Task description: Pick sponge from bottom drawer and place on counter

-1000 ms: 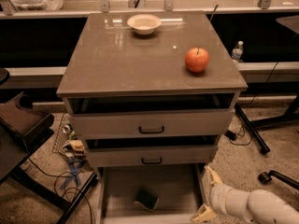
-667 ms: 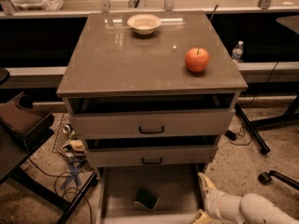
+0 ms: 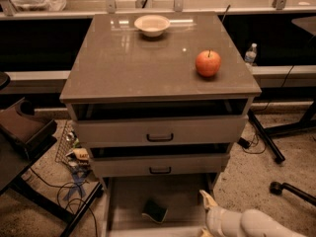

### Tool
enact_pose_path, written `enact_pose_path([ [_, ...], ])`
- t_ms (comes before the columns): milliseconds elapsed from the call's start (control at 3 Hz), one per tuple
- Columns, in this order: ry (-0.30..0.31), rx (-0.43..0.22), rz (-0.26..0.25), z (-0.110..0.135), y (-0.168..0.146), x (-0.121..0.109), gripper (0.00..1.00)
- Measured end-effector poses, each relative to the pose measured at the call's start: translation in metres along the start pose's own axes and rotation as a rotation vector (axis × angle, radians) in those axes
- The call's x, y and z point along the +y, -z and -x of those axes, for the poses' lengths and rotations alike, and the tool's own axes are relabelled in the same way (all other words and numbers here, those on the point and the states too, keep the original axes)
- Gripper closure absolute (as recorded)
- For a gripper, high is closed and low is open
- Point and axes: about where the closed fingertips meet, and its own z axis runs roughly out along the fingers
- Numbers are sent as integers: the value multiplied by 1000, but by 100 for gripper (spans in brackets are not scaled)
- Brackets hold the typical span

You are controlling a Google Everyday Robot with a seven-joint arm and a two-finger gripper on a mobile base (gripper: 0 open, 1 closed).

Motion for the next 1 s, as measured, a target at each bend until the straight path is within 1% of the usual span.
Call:
enact_pose_path([
  [333,2,-7,8,15,-39,-5,0],
  [667,-8,-17,24,23,-96,-14,0],
  [1000,-29,-33,50,25,-149,-15,0],
])
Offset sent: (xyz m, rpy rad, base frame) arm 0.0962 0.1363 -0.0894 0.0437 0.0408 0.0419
